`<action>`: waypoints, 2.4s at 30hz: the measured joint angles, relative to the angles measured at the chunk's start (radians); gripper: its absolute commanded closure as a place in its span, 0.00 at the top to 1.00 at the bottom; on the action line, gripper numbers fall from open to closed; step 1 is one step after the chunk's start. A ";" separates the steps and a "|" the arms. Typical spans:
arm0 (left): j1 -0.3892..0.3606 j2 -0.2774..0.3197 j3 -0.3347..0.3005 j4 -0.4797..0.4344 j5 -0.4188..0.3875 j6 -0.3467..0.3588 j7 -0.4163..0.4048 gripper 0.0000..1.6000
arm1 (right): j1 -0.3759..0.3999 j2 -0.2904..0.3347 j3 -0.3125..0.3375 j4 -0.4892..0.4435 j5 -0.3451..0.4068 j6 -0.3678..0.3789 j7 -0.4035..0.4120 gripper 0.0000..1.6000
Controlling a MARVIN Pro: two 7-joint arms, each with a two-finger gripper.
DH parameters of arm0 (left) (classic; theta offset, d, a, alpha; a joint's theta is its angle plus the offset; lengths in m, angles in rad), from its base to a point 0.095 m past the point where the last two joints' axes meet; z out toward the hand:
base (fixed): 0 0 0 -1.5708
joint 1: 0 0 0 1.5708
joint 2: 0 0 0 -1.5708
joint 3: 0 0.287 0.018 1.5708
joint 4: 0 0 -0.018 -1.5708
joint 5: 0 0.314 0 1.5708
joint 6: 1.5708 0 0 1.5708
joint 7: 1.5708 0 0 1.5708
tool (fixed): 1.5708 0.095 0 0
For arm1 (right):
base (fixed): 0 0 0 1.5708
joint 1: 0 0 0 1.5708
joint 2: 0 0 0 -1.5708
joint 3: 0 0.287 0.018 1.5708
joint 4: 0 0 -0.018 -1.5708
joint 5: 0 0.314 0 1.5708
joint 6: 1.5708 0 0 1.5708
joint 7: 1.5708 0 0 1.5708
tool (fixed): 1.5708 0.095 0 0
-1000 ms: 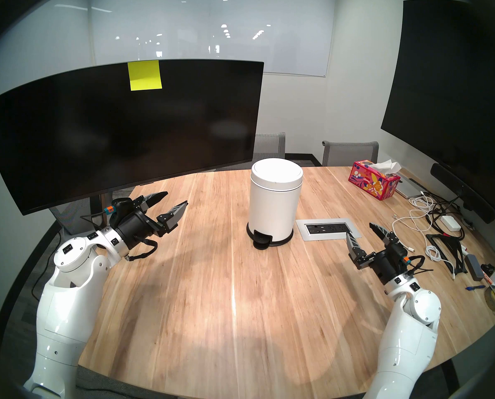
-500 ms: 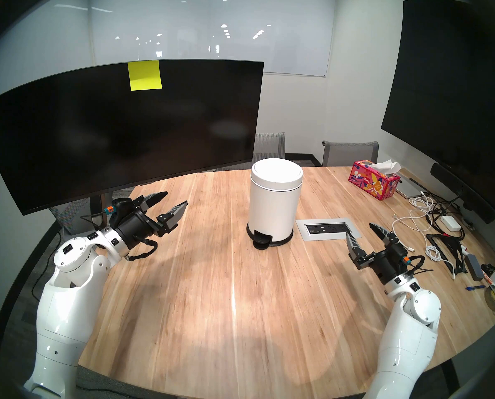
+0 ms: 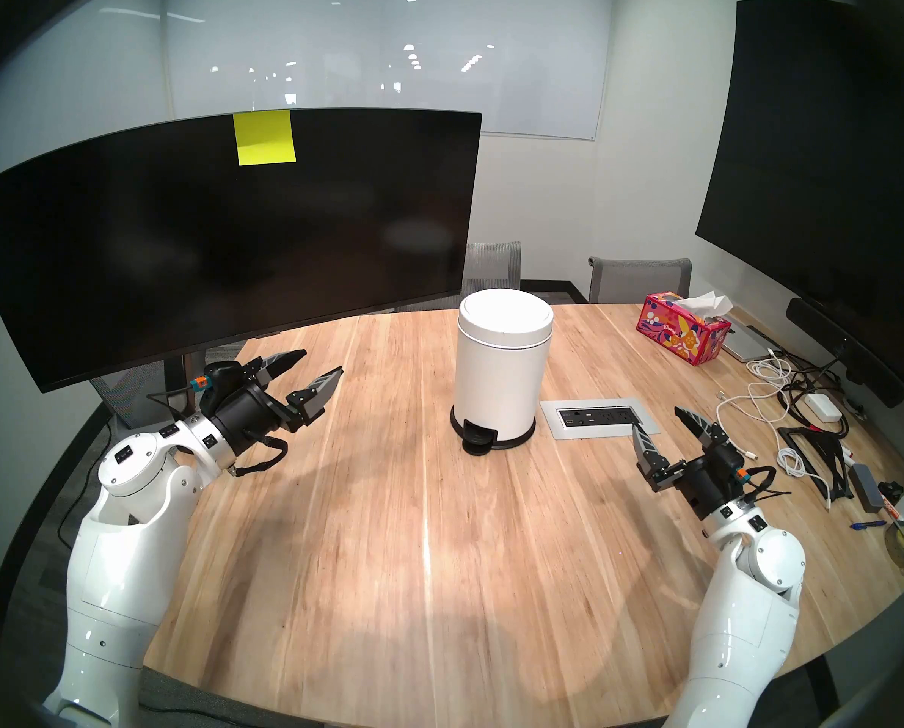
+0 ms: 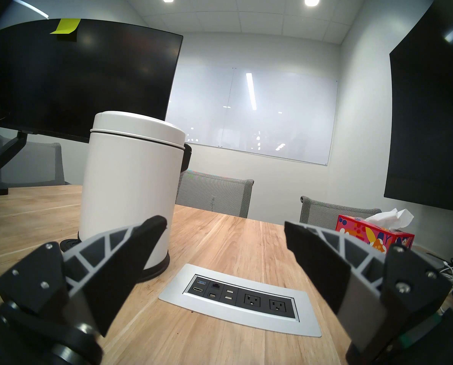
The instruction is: Peel the sticky note off the monitor, open the trash can lid and drop the sticker into the trash can
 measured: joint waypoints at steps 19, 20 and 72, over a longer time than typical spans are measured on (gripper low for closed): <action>0.000 -0.001 0.000 0.000 0.001 0.000 -0.001 1.00 | 0.000 0.000 0.000 0.000 0.000 0.000 0.000 1.00; 0.000 -0.001 0.000 0.000 0.001 0.000 -0.001 1.00 | 0.000 0.000 0.000 0.000 0.000 0.000 0.000 1.00; 0.000 -0.002 -0.001 0.000 0.002 0.000 -0.002 1.00 | 0.000 -0.001 0.001 0.000 0.000 0.000 0.000 1.00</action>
